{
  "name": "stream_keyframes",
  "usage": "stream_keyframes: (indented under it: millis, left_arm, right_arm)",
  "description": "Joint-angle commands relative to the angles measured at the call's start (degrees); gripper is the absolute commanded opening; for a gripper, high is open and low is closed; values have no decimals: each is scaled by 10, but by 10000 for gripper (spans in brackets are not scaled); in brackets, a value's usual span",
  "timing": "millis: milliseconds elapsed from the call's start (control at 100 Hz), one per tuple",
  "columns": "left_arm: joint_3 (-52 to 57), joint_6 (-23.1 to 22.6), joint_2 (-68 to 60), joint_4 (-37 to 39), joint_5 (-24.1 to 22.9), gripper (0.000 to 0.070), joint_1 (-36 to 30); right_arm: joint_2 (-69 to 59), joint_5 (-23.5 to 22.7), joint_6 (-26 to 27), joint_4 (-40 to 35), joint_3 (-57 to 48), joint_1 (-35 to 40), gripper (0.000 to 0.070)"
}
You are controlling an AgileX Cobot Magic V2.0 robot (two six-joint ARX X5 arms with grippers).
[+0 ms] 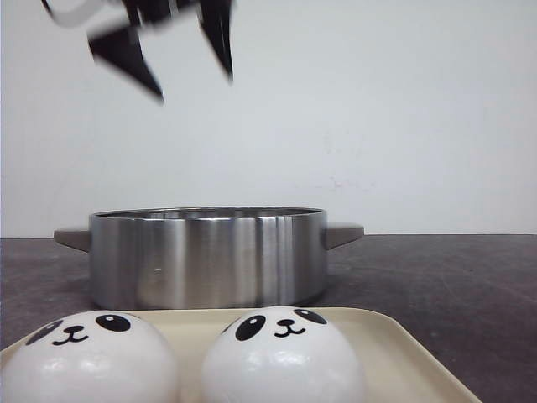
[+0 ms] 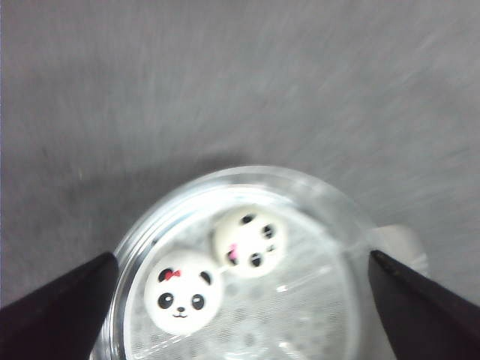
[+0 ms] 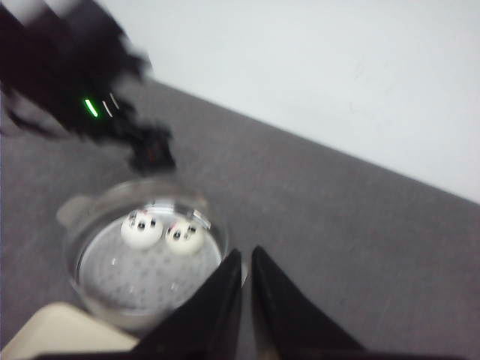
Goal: Steam buns
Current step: 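Raise the open left gripper out of the pot, then lower the right gripper onto the front panda bun and grasp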
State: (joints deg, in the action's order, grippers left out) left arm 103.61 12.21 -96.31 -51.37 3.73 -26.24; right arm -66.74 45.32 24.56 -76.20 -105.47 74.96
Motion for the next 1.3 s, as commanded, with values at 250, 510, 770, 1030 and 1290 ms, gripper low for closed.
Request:
stream_keyframes:
  millis: [250,510,770,1030,1290]
  left_arm:
    - [18,-8,197,-20,-25,700,-25]
    - [18,-26,319,-113,-84,700,-25]
    - [18,-25,385,-168,-84,700,-26]
    - [18,-25,406,-177,-84,700,-26]
    - [17,-25,398,-177,-77,700,-26]
  right_arm:
    - [-16,-172,58,129,115,-33,17]
    - [-39,-339,105,181,291,-79,17]
    - [-65,-424,148,296,443,-85,59]
    - [-129,-475,160,312,459,-88,589]
    - [-200,-480,159,312,459,-97,584]
